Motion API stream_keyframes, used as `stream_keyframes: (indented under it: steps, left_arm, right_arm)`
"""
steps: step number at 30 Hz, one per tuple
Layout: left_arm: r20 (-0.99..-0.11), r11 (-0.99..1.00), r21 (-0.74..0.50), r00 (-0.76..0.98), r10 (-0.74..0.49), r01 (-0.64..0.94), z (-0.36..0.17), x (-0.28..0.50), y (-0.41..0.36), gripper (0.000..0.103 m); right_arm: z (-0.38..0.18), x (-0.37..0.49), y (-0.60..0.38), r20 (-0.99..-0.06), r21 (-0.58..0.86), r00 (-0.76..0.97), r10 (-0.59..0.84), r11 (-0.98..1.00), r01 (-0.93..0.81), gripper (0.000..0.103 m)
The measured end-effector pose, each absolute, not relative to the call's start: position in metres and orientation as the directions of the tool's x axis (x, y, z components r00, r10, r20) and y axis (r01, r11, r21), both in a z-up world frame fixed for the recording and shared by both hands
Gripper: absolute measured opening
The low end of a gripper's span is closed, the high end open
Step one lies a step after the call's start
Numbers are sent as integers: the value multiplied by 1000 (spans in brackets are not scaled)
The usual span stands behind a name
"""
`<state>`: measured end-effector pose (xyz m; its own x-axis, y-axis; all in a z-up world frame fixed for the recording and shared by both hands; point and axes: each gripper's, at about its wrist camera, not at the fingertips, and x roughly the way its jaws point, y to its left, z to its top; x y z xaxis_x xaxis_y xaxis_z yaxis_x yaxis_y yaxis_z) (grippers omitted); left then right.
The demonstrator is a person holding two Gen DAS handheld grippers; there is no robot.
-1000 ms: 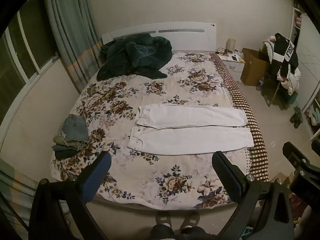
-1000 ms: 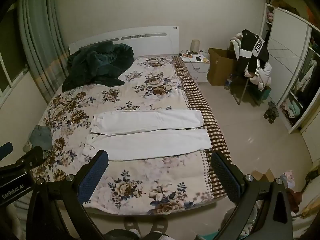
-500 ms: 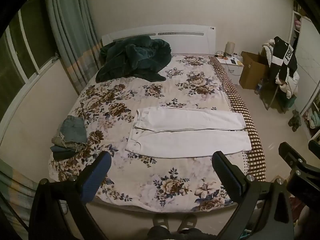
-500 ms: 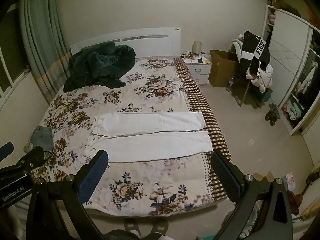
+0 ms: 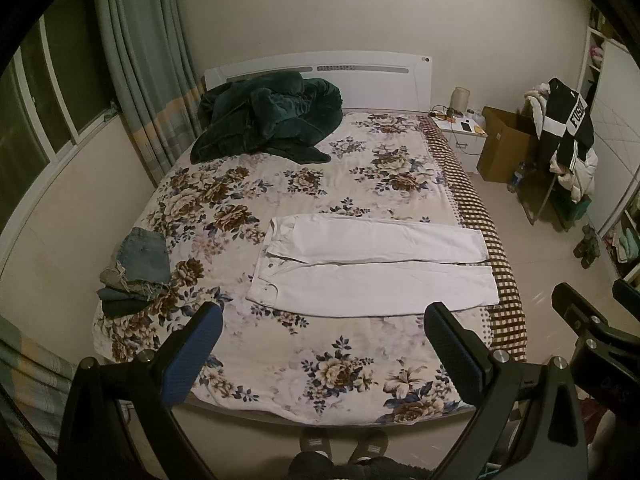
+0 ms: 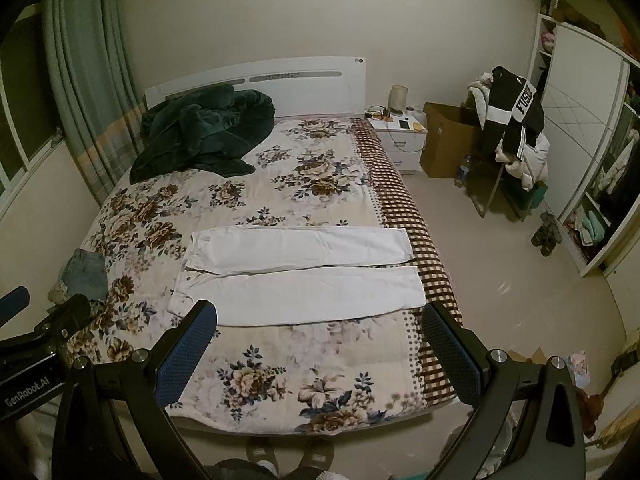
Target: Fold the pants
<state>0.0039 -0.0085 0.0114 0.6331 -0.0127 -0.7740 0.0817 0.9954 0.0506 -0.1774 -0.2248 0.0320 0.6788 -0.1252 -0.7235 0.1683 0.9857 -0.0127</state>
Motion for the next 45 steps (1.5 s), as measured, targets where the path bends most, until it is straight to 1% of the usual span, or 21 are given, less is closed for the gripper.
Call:
stream_keyframes:
  steps: [5,6,15,18,45]
  left_arm:
    - [-774,995,50,633,-13,81,13,5,-8,103]
    - [-773,995,50,635,-13,81,14,5,-10,103]
    - [-771,996,47,637,-14,79,15,5,-14,103]
    - [-770,996,48,638,-14,80,17,6,-18,103]
    - [-766,996,47,643,-14,78,18,4,-16,103]
  right_arm:
    - [31,-178,-226,-723,-13,679,-125,986,168,103]
    - [44,-171,-219,-723,-12,680,-125,986,168,103]
    - [44,-172,-220,-722,-13,681,-125,986,167,103]
    - [53,-168,-216,-721,-13,682,-124,986,166,103]
    - [53,-173,-215,-714,-10,690,-121,987,163,103]
